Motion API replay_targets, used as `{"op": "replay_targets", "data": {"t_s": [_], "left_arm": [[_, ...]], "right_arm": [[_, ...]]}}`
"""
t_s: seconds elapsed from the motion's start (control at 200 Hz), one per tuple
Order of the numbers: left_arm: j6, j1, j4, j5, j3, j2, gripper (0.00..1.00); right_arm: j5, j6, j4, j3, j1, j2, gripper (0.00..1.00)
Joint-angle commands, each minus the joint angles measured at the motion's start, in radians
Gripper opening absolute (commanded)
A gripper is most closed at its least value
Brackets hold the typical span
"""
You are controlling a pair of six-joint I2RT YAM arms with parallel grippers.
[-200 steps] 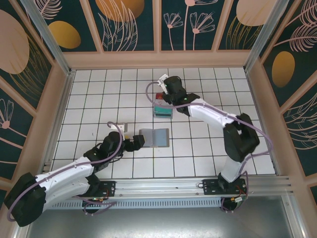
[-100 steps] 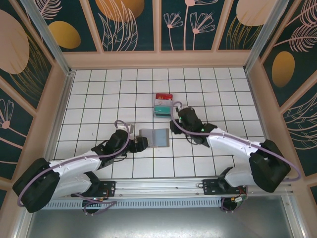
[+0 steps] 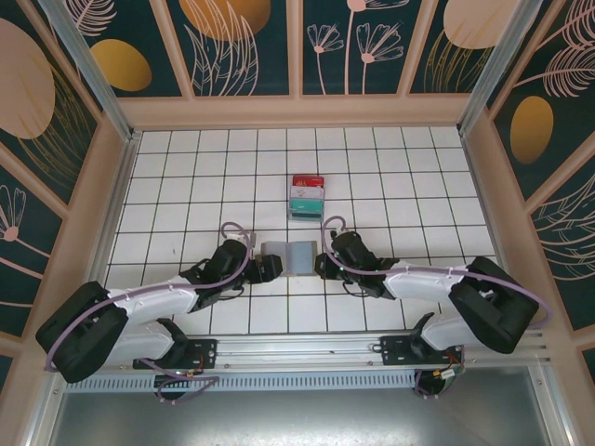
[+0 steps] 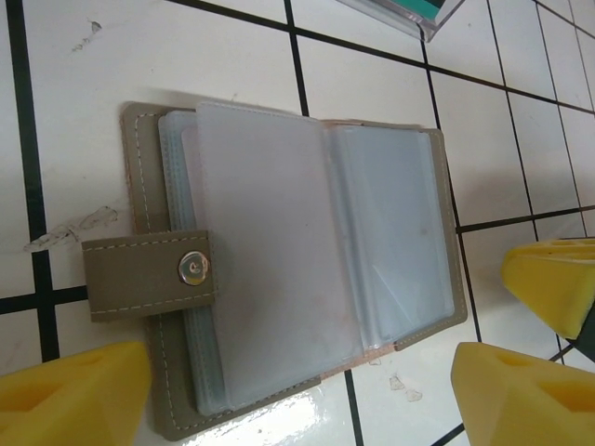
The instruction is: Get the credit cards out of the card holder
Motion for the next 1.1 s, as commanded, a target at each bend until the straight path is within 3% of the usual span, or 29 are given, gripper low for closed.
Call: {"op": "replay_targets", "data": {"t_s": [0.0, 0.566, 1.096], "left_arm": [[-0.011, -0.009, 0.033, 0.01, 0.034, 0.026, 0.85], [-0.002, -0.016, 0.055, 0.039, 0.068, 0.117, 0.85], [0.014, -0.074, 0.041, 0.032, 0.134, 0.153, 0.85]], "right_arm": [[-0.01, 0.042, 0.083, -0.006, 0.008, 0.04, 0.18], [-0.009, 0.062, 0.091, 0.017, 0.018, 0.149, 0.21], [-0.008, 0.068, 0.089, 0.031, 0.036, 0.177, 0.21]]}}
